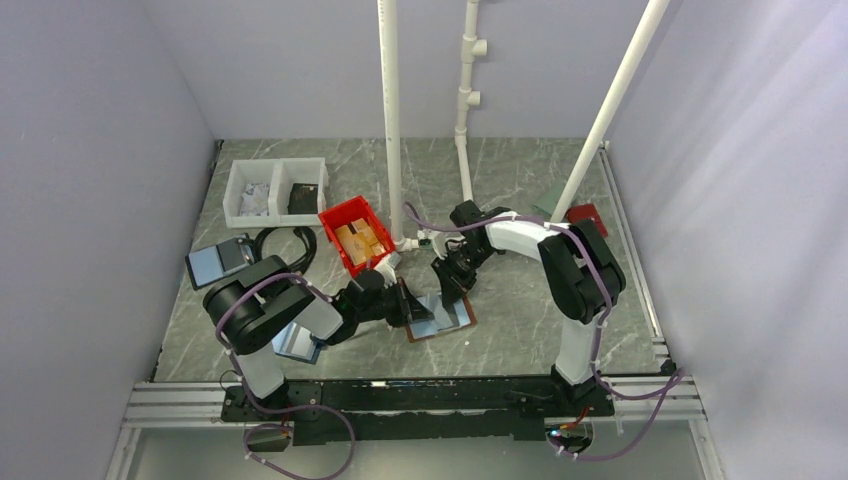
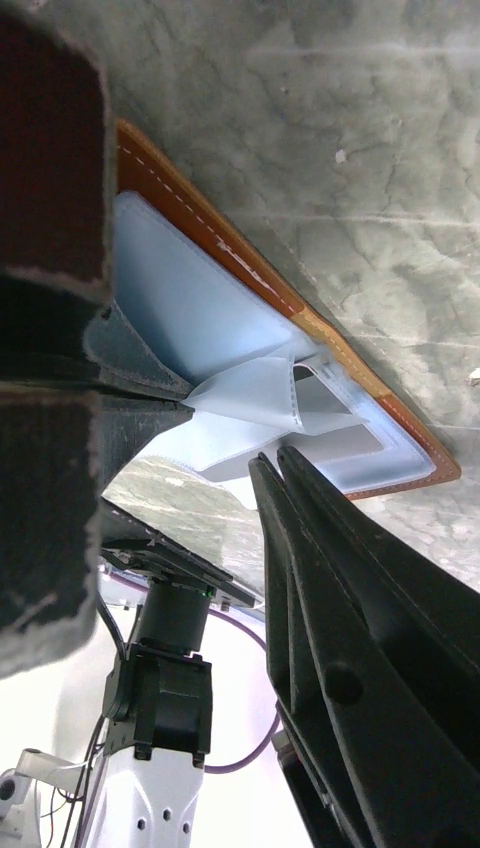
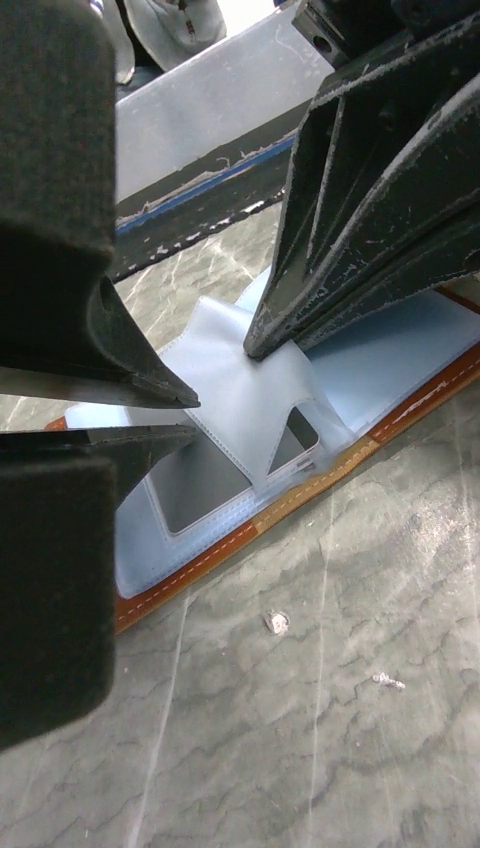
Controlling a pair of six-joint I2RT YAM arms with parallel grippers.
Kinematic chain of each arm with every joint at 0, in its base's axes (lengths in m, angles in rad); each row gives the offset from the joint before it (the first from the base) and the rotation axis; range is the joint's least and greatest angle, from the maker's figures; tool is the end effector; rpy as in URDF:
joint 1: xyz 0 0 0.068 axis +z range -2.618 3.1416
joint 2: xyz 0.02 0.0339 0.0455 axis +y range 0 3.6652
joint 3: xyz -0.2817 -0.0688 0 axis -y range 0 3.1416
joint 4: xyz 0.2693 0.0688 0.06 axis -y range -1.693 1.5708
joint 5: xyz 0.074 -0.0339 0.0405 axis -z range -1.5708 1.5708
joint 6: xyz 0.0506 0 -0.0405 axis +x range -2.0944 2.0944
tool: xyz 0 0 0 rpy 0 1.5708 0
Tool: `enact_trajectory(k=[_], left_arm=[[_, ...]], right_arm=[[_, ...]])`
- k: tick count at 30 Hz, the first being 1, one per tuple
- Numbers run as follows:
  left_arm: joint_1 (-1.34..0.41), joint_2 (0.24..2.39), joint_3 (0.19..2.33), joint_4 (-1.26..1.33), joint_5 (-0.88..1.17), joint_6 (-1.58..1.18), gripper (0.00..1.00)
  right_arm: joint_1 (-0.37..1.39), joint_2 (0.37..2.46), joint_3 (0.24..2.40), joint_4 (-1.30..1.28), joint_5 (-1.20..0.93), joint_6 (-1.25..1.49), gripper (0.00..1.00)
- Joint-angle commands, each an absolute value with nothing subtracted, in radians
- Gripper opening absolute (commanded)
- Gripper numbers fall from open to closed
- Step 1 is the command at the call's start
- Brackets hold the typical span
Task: Take the credit cards out of the card holder
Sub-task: Remove the credit card from the card holder.
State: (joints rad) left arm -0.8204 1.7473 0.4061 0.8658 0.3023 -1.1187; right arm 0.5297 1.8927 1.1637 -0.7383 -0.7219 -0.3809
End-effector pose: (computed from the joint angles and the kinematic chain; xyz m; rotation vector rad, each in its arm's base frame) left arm 0.1921 -0.2282 0.0863 -0.1349 2.3846 -1.4011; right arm 0.2951 0.2115 0.1347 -1.3237 2.5750 1.1008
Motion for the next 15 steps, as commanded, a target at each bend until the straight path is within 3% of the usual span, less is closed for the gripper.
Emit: enact_trajectory(k=[1,5,8,11,15], left_arm=[[-0.818,1.741,0.407,0.899,0.335,-1.112,0.04],[-0.819,1.703,0.416,0.826,0.327,-1.097,0.14],[-0.819,1.616,0.446,0.675,0.307,-1.063,0.32],[-0.820,1.518,0.487,0.457,0.257,-1.014,0.44],[-0.821,1.394,0.522,0.223,0.187,-0.957,0.47]], right_arm=[[0.532,1.913,1.167,-0.725,-0.718,-0.372,0.14],[0.533,1.927,1.175,-0.736,-0.762,-0.374,0.14],[0.534,1.931,1.180,-0.740,-0.794,-0.374,0.14],[0.534,1.943,1.184,-0.745,-0.823,-0.372,0.14],[0.534,1.965,1.193,-0.746,-0.861,-0.363,0.14]])
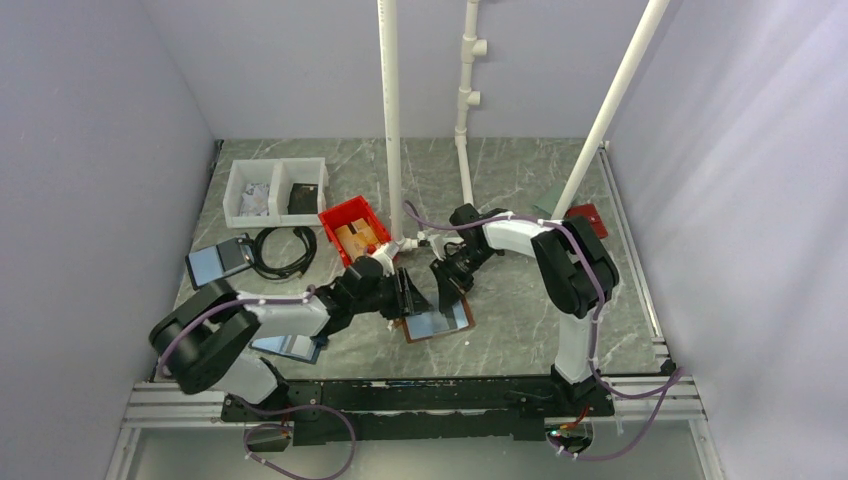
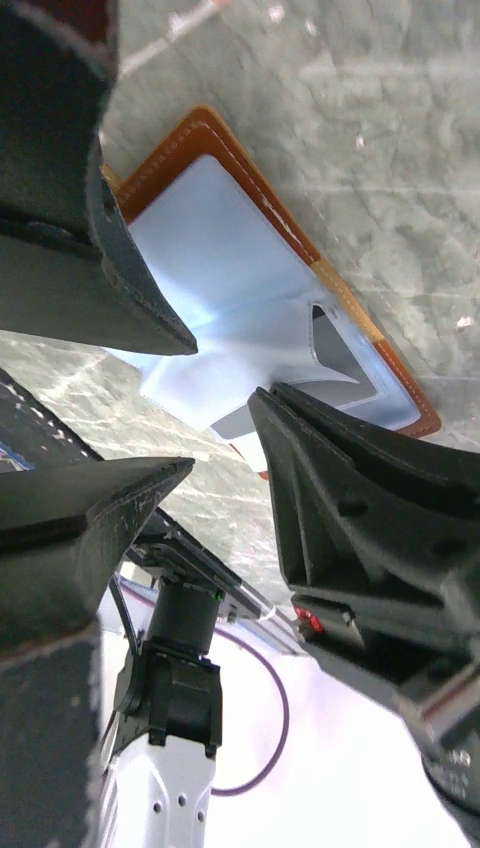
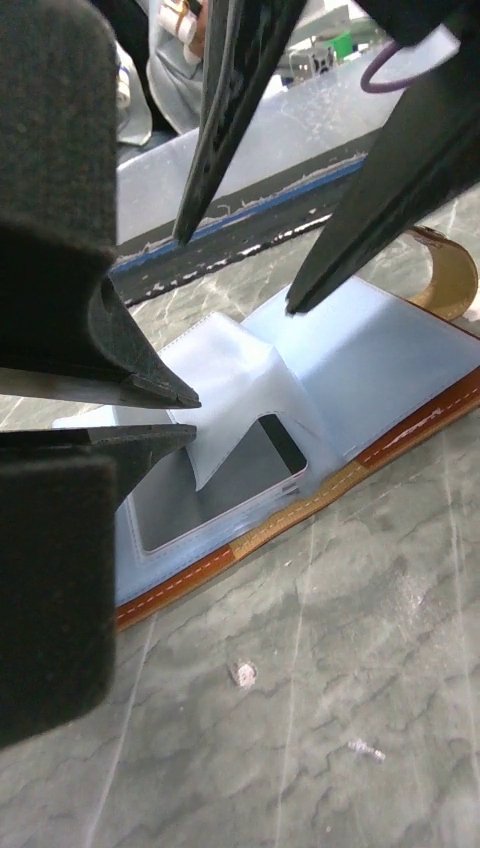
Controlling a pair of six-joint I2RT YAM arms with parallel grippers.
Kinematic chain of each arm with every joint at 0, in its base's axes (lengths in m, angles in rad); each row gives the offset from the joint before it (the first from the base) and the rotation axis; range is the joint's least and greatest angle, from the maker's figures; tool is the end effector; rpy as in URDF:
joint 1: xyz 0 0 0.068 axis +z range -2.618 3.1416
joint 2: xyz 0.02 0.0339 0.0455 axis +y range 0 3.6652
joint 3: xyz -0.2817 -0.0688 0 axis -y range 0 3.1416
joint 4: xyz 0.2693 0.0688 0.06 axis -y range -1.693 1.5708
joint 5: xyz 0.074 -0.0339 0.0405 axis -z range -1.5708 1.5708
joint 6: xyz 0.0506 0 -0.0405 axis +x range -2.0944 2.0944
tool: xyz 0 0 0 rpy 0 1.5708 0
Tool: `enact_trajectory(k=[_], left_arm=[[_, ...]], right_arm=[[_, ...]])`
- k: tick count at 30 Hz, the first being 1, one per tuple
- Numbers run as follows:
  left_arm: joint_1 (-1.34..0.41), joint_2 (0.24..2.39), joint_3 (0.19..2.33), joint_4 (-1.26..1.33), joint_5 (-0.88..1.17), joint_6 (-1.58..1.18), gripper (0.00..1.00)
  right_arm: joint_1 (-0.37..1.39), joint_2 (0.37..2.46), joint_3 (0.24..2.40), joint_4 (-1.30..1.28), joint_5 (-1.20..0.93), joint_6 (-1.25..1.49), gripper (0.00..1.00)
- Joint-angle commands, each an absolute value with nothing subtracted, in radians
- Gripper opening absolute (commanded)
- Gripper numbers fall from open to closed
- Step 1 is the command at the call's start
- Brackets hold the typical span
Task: Take the credit cards out of the card holder
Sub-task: Remove the credit card from the card holder.
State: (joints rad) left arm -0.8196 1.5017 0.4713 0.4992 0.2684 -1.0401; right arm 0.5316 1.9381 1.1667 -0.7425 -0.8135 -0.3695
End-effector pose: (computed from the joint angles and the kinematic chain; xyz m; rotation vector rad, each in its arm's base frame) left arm 0.1925 -0.2258 0.1323 -0.0798 2.4085 -1.2961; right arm 0.2936 0.2153 0.1231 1.2829 -2.5711 -1.2402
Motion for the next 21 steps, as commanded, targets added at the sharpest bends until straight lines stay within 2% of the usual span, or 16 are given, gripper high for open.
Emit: enact_trajectory(k=[1,7,13,16,21], left_arm=[[-0.823,1.365,0.531,0.185,0.173,-0.943,0.47],[-0.868,1.247,0.541,0.127,0.169,-0.860,0.48],[-0.948,1.242,0.537,0.121,0.095,-0.791,0.48],[-1.024,1.258,0.546,0.119,0.010,-0.741,0.49],[-1.164,1.336,0.639,0.007,-0.263,-0.607,0.55]], right_arm=[[0.534,1.968,1.193,-0.742,-0.867,-0.359,0.14],[0.538,1.982,1.197,-0.681,-0.894,-0.299,0.14],[0.563,1.976,1.218,-0.653,-0.934,-0.267,0.14],[0.566,1.970,1.218,-0.653,-0.948,-0.267,0.14],[0.566,1.974,1.221,-0.660,-0.960,-0.270,0.14]])
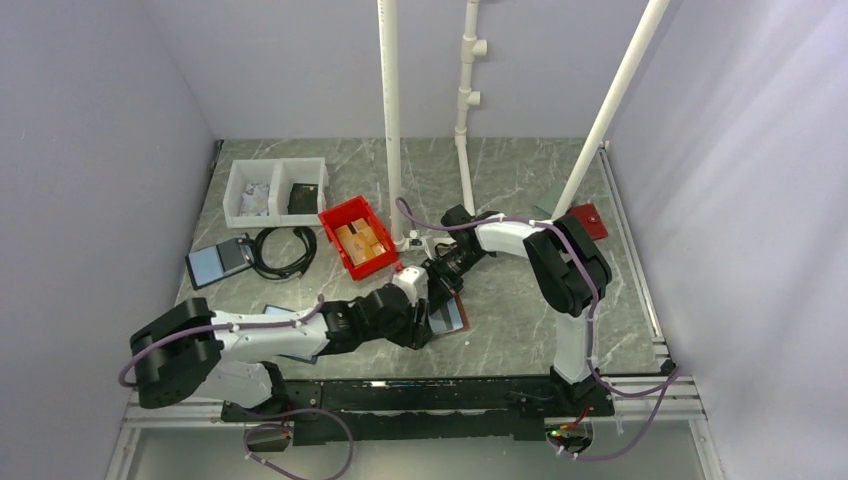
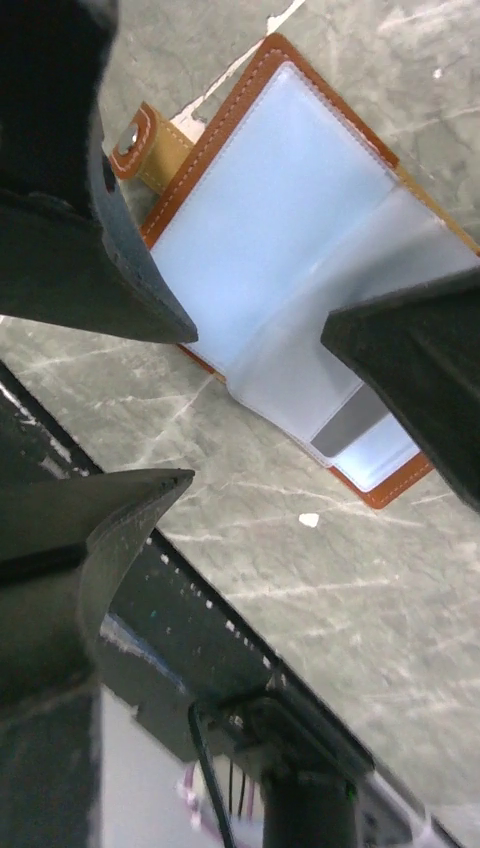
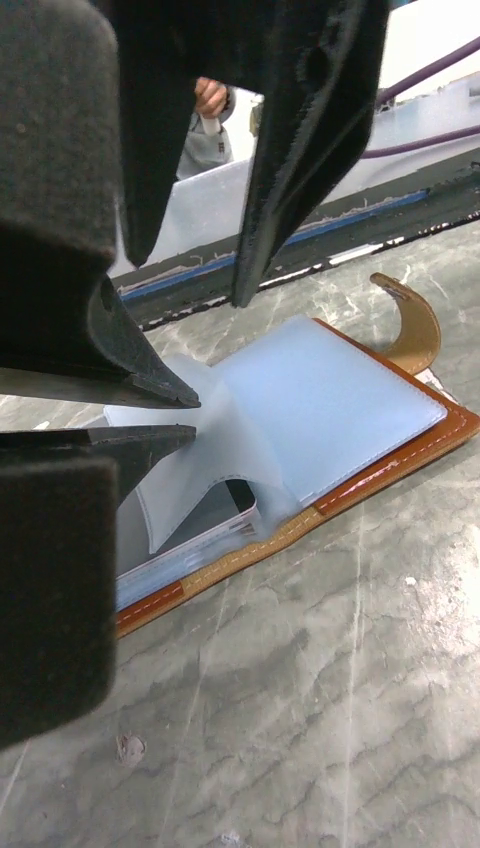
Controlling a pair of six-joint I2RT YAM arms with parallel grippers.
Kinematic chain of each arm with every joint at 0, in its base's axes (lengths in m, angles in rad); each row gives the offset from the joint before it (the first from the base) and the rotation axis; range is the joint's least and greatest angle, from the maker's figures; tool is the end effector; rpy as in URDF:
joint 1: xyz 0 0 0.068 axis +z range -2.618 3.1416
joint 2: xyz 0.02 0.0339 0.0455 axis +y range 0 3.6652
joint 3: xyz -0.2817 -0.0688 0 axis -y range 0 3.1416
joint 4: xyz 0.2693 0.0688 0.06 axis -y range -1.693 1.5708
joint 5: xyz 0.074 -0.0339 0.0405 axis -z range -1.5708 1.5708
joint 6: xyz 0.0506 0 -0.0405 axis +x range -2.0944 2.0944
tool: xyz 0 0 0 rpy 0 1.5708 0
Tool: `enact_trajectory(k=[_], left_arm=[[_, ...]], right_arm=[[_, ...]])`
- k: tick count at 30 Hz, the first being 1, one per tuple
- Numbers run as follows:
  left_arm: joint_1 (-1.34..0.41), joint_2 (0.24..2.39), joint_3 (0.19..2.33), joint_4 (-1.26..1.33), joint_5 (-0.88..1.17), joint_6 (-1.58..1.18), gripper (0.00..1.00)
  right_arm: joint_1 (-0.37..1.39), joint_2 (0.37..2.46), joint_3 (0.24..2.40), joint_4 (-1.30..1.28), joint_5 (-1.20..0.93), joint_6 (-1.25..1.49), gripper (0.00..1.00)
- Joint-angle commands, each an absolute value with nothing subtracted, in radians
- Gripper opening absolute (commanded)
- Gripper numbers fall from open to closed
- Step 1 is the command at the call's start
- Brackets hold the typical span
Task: Take the credit cards out of the card holder
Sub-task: Remove the credit card from the card holder.
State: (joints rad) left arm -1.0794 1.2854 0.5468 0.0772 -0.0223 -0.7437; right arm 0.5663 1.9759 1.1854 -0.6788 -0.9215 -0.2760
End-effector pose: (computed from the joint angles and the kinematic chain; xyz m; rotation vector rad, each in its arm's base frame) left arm 0.1324 -0.2450 0.1703 0.3901 2.3807 -0.9157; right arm 0.2937 0.2345 0.1192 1.1989 -2.5052 -1.3841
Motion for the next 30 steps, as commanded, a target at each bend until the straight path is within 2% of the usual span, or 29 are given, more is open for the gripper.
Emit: enact_trajectory(k=[1,5,12,19,30], left_arm=[[-1.188,1.355,0.662,-0.021,-0.309,-0.586,0.57],[-1.270,1.427,0.752,-0.110,-0.456,-0.527,0.59],[-1.282,1.549,0.857,-0.201,-0.518,-0.483,0.57],[-1.285,1.627,0.917,-0.235,-0.521,-0.467,0.54],[-1.306,1.623,0.909,-0.183,-0.492,-0.431,0.54]], right_arm=[[0.566,1.976,1.221,-0.662,-0.958,-0.270,0.14],[0.565,1.987,1.221,-0.661,-0.940,-0.263,0.14],[0.566,1.998,1.223,-0.664,-0.936,-0.258,0.14],[0.566,1.999,1.224,-0.667,-0.934,-0.259,0.14],[0.565,2.003,1.226,-0.672,-0.937,-0.262,0.14]])
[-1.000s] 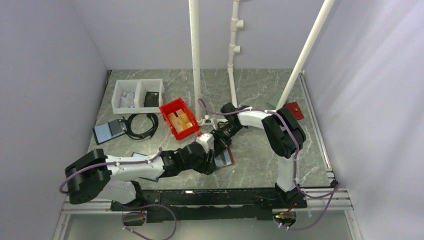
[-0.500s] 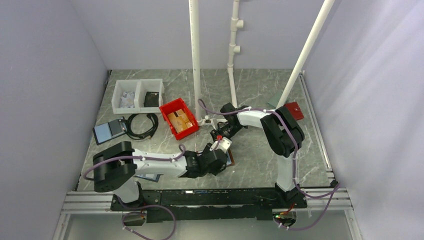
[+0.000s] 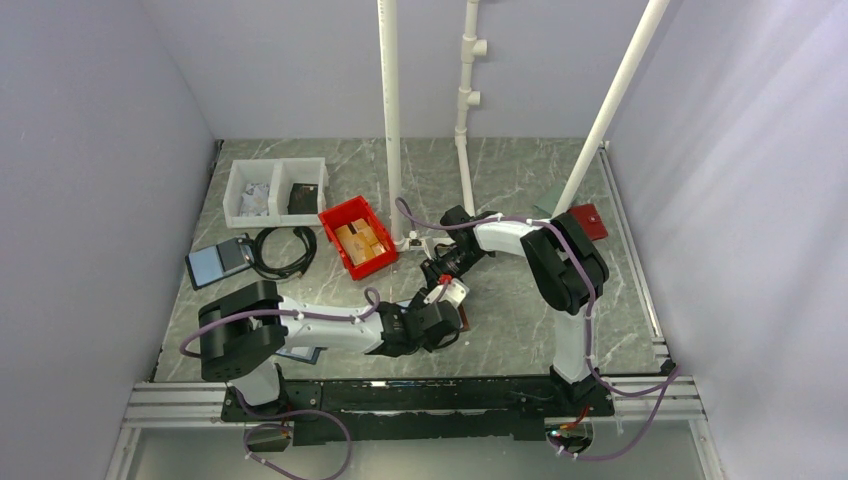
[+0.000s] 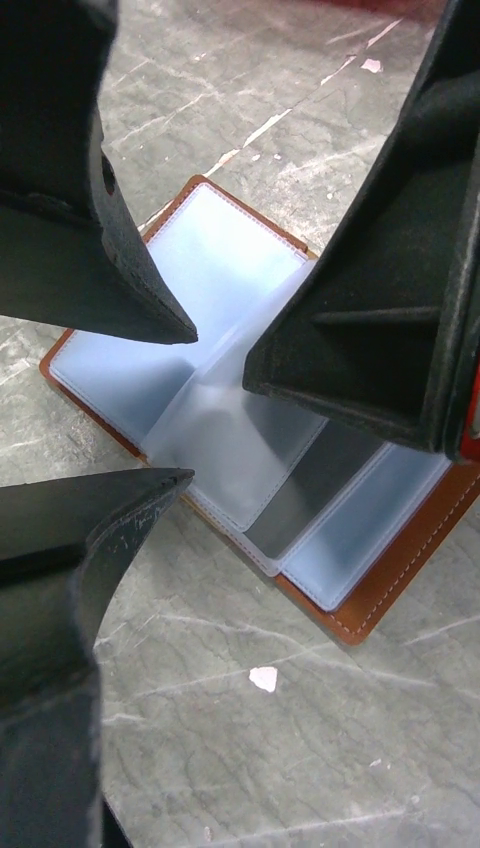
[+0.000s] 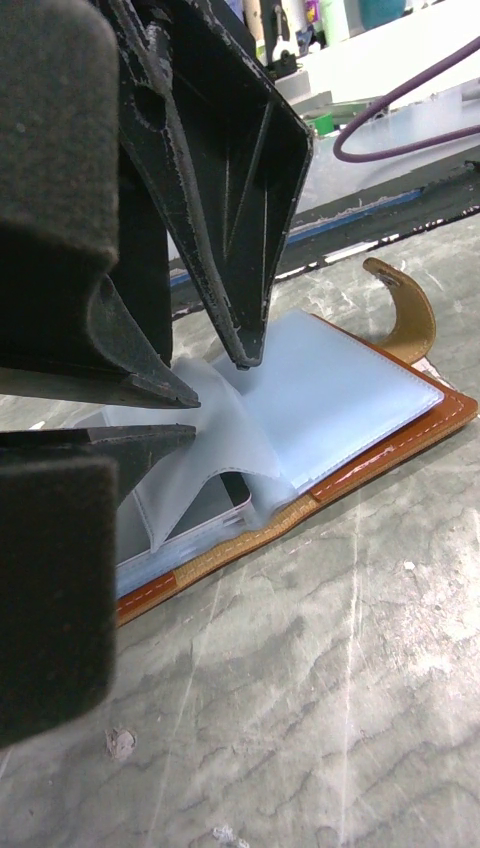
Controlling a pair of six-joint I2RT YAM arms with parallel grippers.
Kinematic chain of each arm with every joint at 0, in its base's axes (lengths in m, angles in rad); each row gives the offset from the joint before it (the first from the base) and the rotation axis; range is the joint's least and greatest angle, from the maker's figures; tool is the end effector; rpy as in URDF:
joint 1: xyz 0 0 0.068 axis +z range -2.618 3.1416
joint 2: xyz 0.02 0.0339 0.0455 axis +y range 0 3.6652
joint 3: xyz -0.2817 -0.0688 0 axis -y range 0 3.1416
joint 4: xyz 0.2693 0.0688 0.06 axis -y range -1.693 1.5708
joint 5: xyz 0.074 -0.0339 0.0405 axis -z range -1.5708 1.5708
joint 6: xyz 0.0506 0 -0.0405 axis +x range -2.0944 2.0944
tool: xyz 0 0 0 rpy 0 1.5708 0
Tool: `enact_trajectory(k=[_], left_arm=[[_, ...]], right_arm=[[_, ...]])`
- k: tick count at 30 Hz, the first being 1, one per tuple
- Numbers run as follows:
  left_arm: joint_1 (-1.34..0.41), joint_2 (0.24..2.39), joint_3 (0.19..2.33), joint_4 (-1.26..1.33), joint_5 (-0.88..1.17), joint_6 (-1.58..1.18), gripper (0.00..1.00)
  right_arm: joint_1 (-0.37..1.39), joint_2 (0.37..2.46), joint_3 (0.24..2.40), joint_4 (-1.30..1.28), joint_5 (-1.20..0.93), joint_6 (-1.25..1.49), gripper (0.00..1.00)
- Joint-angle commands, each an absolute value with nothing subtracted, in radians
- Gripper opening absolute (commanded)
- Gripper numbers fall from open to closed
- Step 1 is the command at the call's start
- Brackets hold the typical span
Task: Take the credit cards out of the card holder
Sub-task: Remove the credit card from the card holder.
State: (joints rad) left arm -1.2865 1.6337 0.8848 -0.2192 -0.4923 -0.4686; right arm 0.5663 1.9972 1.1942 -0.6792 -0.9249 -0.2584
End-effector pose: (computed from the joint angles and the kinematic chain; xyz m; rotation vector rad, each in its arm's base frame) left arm 0.1192 -0.3226 0.1575 0.7772 2.2616 -0.1872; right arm 0.2956 0.2358 0.1139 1.1611 -2.5023 -1.3773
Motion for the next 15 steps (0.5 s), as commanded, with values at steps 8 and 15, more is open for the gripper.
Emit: enact_trajectory(k=[8,15], left_arm=[[-1.308,1.618,0.893,-0.147,-0.470,-0.413,0.55],[-1.308,1.664,0.932,-0.228,-0.534,-0.446,0.50]], right_arm=[[0.564,2.003,1.227,-0.673,-0.937,-0.264,0.14],[0.564,2.003,1.229,-0.676,-0.939,-0.265,0.14]])
